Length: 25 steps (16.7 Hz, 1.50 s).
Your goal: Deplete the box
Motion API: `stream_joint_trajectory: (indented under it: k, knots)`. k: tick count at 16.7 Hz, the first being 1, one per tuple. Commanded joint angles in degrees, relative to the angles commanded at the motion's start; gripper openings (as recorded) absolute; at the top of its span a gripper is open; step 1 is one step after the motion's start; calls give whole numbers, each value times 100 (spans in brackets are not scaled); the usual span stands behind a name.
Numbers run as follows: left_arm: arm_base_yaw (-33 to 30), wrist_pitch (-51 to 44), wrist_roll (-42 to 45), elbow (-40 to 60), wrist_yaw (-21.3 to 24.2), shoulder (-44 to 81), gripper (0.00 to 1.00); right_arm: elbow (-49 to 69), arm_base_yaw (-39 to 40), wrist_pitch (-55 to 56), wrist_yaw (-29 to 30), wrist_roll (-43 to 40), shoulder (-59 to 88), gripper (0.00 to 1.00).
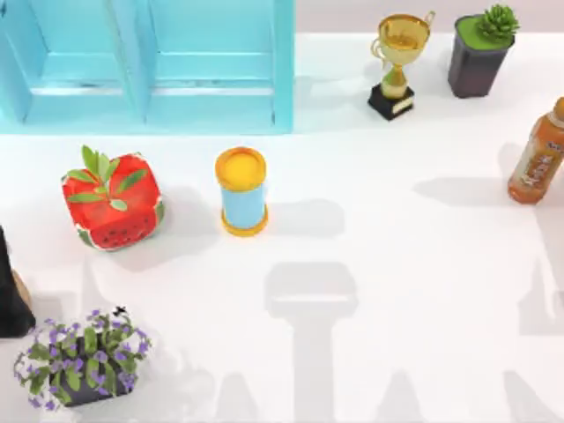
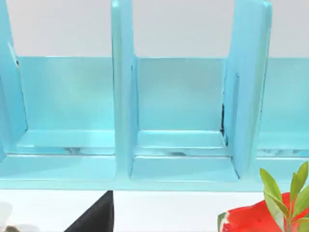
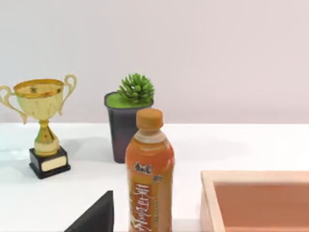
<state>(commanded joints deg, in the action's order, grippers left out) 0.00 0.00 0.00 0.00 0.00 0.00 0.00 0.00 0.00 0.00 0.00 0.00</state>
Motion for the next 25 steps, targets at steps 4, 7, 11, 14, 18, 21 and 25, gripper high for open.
stream_joint_trajectory:
  k: [4, 7, 11, 14, 18, 21, 25]
  knots:
    - [0, 0, 0, 0, 0, 0, 100, 184, -108, -184, 2, -104, 177, 100]
    - [0, 0, 0, 0, 0, 0, 100, 877, -439, -869, 2, -434, 890, 100]
    - [0, 0, 0, 0, 0, 0, 100, 2300, -990, -2224, -1, -985, 2613, 100]
    - [0, 0, 0, 0, 0, 0, 100, 3493, -1400, -3341, -4, -1389, 4250, 100]
    - [0, 0, 0, 0, 0, 0, 100, 4997, -1920, -4742, -18, -1904, 6404, 100]
    - [0, 0, 0, 0, 0, 0, 100, 5995, -2309, -5703, -23, -2291, 7740, 100]
    - [0, 0, 0, 0, 0, 0, 100, 7073, -2771, -6736, -20, -2745, 8958, 100]
